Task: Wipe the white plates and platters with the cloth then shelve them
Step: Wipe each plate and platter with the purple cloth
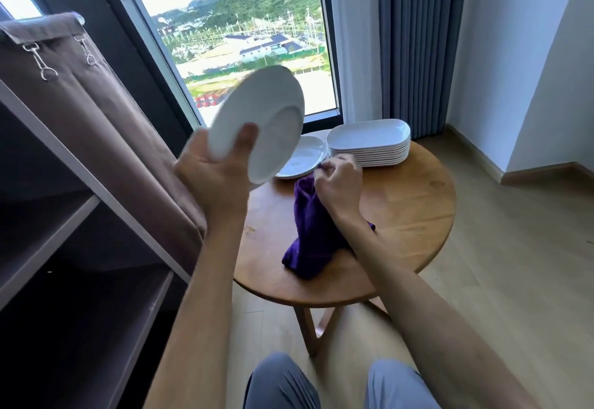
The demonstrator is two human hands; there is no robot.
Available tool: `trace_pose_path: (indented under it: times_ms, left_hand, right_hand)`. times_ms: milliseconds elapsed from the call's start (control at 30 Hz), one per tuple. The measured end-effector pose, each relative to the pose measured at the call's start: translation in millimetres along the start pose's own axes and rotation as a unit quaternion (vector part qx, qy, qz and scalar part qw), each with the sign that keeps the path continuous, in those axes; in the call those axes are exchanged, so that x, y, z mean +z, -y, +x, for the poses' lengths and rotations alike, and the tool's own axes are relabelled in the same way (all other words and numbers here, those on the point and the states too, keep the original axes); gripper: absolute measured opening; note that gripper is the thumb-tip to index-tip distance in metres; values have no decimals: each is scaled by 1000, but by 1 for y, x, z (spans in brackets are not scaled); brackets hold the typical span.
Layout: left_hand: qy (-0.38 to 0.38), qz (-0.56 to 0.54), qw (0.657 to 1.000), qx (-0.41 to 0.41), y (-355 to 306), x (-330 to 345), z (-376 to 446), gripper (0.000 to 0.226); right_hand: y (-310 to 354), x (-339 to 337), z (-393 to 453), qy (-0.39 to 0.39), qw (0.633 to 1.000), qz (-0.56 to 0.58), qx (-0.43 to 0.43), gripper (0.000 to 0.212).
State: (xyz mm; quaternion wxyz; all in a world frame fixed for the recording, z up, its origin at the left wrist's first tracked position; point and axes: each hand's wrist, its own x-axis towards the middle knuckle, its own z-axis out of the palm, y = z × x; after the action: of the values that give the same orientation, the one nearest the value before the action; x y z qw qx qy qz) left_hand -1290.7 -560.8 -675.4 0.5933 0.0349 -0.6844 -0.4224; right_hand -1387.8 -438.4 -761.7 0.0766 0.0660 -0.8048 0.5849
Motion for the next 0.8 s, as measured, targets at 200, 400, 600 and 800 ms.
trace_pose_path:
  times_ms: [200, 400, 600, 800]
  left_hand:
    - [138, 203, 908, 339, 11, 4, -21, 49]
    - [199, 285, 886, 308, 5, -27, -23, 43]
    - [223, 305, 923, -70, -25, -87, -28, 127]
    - [116, 229, 962, -91, -54, -163, -22, 120]
  right_hand:
    - [58, -24, 1, 155, 851, 474, 164, 75]
    - [80, -28, -9, 228, 729, 601, 233, 48]
    - [105, 4, -49, 178, 717, 646, 192, 39]
    - [142, 48, -105, 254, 673, 669, 188, 36]
